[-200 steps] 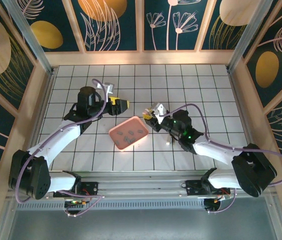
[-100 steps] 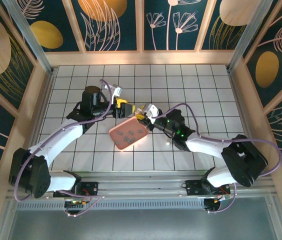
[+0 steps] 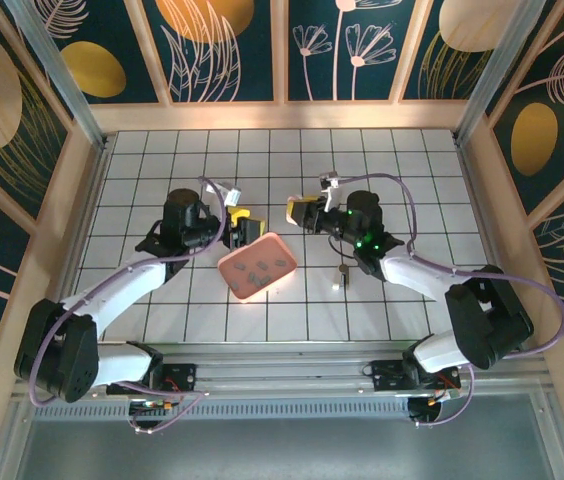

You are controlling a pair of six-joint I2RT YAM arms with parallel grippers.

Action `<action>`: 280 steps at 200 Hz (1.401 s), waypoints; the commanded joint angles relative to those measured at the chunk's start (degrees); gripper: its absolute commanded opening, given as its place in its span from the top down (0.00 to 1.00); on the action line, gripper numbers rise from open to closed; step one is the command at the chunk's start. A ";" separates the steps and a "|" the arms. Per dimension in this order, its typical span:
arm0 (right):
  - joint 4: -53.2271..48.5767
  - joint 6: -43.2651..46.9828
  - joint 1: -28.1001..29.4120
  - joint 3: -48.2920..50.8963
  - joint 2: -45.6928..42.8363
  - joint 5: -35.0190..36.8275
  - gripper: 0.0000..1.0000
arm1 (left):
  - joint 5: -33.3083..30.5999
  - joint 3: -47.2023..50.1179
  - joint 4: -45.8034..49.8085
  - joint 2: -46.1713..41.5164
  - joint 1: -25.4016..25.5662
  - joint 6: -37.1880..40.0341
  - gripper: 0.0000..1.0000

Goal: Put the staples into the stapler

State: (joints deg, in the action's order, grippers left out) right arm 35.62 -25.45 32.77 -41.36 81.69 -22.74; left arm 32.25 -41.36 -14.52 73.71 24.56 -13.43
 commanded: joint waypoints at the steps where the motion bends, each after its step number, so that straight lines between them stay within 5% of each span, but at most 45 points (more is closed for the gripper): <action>1: 1.02 -13.28 0.27 0.18 -1.97 -5.23 0.74 | -0.77 3.30 -12.60 -1.64 0.64 3.15 0.44; 40: 6.92 -19.34 1.17 1.81 -1.79 -4.09 0.74 | -1.53 6.35 -19.59 -1.71 4.30 11.71 0.38; 161: 12.11 -19.59 4.58 2.25 -0.96 0.59 0.74 | -1.51 4.63 -28.33 4.49 8.22 7.94 0.31; 280: 13.33 -19.03 6.16 2.78 -1.50 2.18 0.75 | -4.93 2.60 -30.11 6.90 9.02 4.82 0.52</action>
State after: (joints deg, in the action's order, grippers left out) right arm 45.23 -44.45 38.02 -39.57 81.06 -20.97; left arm 29.10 -37.17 -43.46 80.16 33.41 -8.34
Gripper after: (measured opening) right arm 0.292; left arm 0.517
